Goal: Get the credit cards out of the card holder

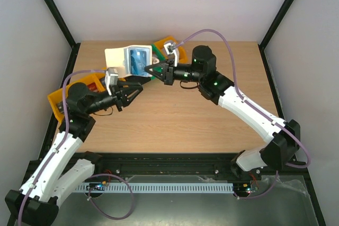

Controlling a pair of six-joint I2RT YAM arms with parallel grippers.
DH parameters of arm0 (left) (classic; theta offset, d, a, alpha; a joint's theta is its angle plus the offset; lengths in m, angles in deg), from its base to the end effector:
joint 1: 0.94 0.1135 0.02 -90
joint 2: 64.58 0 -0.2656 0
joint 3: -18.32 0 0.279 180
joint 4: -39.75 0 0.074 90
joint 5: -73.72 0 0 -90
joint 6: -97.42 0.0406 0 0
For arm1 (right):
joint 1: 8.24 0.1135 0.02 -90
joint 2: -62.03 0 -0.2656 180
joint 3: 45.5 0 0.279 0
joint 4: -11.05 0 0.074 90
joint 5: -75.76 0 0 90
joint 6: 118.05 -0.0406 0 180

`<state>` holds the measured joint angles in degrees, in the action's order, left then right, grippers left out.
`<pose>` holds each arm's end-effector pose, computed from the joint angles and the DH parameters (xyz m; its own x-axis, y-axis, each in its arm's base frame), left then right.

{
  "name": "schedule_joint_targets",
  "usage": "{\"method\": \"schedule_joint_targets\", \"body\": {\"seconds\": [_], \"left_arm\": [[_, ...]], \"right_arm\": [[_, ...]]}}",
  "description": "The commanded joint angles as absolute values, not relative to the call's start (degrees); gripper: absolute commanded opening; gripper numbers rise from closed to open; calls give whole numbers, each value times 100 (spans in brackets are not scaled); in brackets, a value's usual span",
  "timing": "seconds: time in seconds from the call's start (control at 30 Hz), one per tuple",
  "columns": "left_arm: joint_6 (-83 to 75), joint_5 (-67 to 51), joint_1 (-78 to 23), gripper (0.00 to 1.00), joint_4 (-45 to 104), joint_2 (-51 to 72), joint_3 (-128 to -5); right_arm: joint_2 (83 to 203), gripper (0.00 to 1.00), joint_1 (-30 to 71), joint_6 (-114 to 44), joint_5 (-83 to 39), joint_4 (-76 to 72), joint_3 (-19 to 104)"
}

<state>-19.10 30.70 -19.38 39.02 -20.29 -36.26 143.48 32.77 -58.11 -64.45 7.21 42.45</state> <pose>0.1848 -0.0929 0.3657 -0.2608 -0.2342 -0.9366 0.8754 0.3516 -0.3317 0.2494 0.2582 0.4124 -0.4702 0.0160 -0.8824 -0.8823 -0.0332 0.4695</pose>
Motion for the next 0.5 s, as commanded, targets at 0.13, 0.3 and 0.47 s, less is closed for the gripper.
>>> {"method": "schedule_joint_targets", "body": {"seconds": [0.13, 0.3, 0.47], "left_arm": [[-1263, 3913, -2188, 29, 3835, -2243, -3735], [-2370, 2884, -2112, 41, 4729, -2231, -3756], [-3293, 2358, -1752, 46, 5406, -2078, -3602]], "right_arm": [[14498, 2, 3395, -4907, -4664, -902, 5109], [14574, 2, 3558, -4551, -4683, -1398, 5239], [14428, 2, 3557, -4660, -5165, -1009, 4985]]}}
